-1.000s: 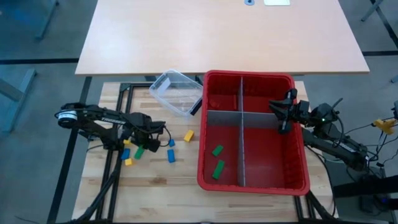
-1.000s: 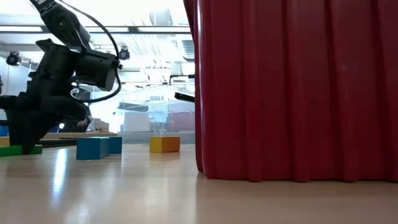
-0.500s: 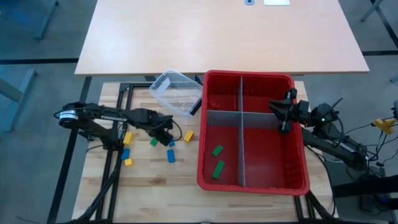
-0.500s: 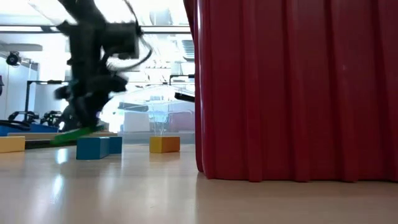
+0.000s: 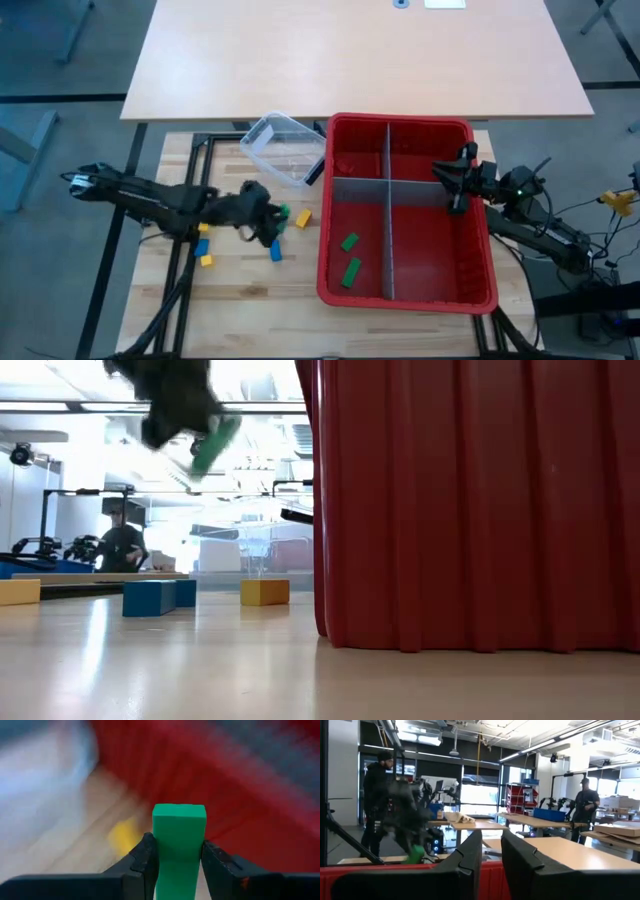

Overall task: Sort blocks
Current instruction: Put the green block into the bottom left of the red bin, then put the bottom left blue block into the top right of the red bin

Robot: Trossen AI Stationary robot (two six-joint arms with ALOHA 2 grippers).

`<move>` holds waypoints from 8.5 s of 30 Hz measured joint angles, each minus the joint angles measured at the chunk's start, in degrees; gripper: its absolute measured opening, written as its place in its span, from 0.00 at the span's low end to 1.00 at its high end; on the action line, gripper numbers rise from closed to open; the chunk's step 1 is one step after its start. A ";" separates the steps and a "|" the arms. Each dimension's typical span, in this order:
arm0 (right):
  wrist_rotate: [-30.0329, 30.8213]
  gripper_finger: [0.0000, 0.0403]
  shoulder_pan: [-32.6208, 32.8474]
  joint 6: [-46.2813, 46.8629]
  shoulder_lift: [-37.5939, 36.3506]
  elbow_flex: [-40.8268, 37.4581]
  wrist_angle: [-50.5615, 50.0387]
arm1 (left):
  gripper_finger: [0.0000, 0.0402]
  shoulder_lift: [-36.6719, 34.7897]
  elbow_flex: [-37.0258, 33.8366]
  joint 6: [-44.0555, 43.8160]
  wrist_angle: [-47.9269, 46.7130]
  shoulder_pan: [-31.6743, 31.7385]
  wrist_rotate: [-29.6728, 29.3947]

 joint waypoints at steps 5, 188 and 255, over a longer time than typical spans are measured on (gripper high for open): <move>0.00 0.16 0.00 0.00 -0.02 0.00 0.09 | 0.24 -2.28 -1.38 14.59 20.87 -4.68 -4.79; -0.09 0.18 0.01 -0.21 -0.02 0.00 2.86 | 0.00 33.68 -4.09 -20.16 -57.07 6.16 26.38; -0.06 0.14 0.00 -0.72 0.00 0.00 3.65 | 0.00 32.71 -4.65 -14.16 -56.66 34.74 16.43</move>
